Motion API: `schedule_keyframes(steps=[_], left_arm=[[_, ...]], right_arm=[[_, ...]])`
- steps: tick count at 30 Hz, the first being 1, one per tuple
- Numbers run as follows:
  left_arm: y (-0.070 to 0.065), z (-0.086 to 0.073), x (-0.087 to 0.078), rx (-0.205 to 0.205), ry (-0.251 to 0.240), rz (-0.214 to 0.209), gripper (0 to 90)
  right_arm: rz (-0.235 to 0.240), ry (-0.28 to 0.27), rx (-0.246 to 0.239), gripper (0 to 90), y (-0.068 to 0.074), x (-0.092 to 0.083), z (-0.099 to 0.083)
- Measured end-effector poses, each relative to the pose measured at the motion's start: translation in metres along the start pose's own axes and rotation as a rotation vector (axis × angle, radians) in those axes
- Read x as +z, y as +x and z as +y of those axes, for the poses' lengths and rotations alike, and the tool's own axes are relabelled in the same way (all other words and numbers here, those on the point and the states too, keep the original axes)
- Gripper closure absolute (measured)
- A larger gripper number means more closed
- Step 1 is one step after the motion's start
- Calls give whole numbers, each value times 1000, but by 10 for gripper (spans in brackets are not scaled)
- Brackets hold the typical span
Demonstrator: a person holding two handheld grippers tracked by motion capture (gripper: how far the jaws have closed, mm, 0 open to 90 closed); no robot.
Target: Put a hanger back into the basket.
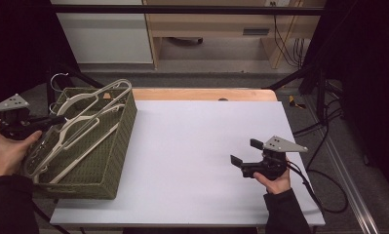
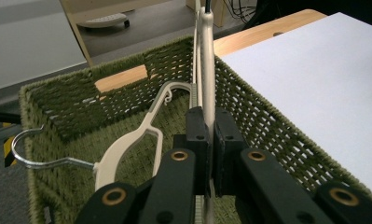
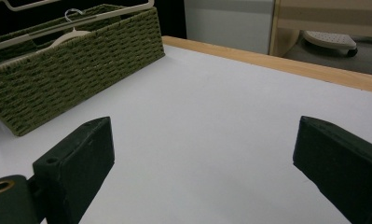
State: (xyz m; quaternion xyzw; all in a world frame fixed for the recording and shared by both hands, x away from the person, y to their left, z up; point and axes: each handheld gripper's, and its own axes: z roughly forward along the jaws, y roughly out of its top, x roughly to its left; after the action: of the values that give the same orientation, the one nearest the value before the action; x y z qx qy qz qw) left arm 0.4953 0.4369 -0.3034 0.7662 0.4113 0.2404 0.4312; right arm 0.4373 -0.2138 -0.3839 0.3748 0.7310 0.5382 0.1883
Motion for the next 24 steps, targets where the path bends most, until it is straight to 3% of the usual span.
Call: schedule_keyframes(steps=[8,13,24], left_arm=[[6,-12,1,-12,32,-3,870],[2,-22,13,-26,64,-21,870],[0,-46,35,-118,127,-32,868]], right_arm=[[-6,-2,5,59,0,0,0],[-1,-1,5,59,0,0,0],[-4,-1,15,60,1,1,0]])
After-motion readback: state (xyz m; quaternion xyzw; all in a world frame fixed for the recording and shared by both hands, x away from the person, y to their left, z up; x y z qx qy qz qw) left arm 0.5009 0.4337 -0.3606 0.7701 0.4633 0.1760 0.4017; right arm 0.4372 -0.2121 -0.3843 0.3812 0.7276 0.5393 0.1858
